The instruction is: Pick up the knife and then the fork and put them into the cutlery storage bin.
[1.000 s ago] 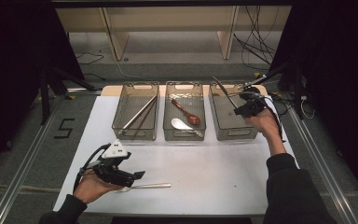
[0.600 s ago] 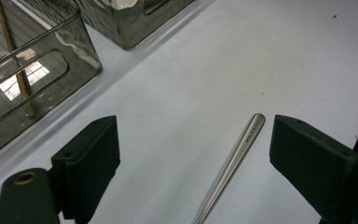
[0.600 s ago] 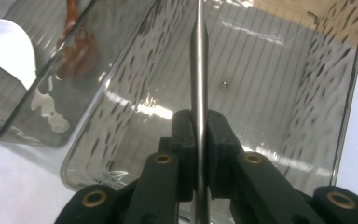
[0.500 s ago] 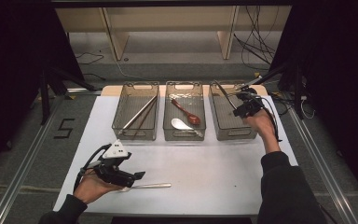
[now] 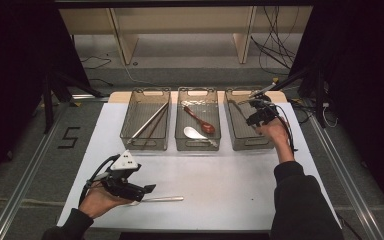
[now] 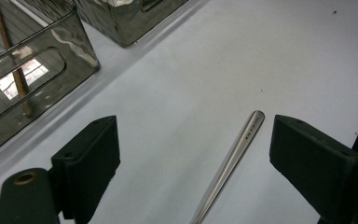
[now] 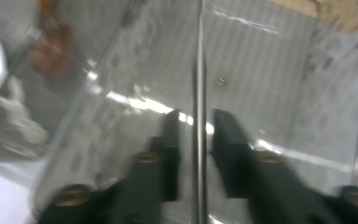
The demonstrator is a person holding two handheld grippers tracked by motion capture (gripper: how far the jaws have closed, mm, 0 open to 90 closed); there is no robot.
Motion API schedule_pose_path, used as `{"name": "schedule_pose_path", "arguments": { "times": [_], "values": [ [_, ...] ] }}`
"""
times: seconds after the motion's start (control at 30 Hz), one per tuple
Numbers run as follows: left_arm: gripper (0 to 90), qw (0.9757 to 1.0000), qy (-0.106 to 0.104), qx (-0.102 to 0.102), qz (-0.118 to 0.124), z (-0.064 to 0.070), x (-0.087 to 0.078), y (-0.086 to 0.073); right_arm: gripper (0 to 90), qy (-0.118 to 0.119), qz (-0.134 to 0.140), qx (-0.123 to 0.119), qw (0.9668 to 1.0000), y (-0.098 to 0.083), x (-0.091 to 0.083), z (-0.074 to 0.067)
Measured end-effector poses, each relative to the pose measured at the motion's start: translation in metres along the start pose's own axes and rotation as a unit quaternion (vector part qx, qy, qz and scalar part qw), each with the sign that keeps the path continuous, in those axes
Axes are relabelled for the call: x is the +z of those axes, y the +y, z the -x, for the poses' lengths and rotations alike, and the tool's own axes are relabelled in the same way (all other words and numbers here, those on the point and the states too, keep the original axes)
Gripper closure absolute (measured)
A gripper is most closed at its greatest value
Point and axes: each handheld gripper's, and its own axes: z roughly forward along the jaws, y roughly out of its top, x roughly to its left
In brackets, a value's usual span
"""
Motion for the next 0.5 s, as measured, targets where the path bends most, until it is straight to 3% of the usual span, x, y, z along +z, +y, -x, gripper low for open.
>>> {"name": "schedule_pose_path", "arguments": {
  "times": [0.03,0.33,0.5],
  "values": [
    [15.3,1.0,0.0,0.0,-0.002,0.0,0.0,0.0,65.7,0.01,0.002,-0.004,0.9999,0.001,-0.001,-0.001],
    [15.2,1.0,0.002,0.002,-0.004,0.0,0.001,0.0,46.2,0.014,0.017,-0.021,0.9995,-0.004,-0.014,-0.006],
    [15.2,0.9999,0.001,0.0,-0.013,-0.002,0.002,-0.001,39.6,0.031,0.044,-0.046,0.9975,-0.011,-0.031,-0.017]
  ]
}}
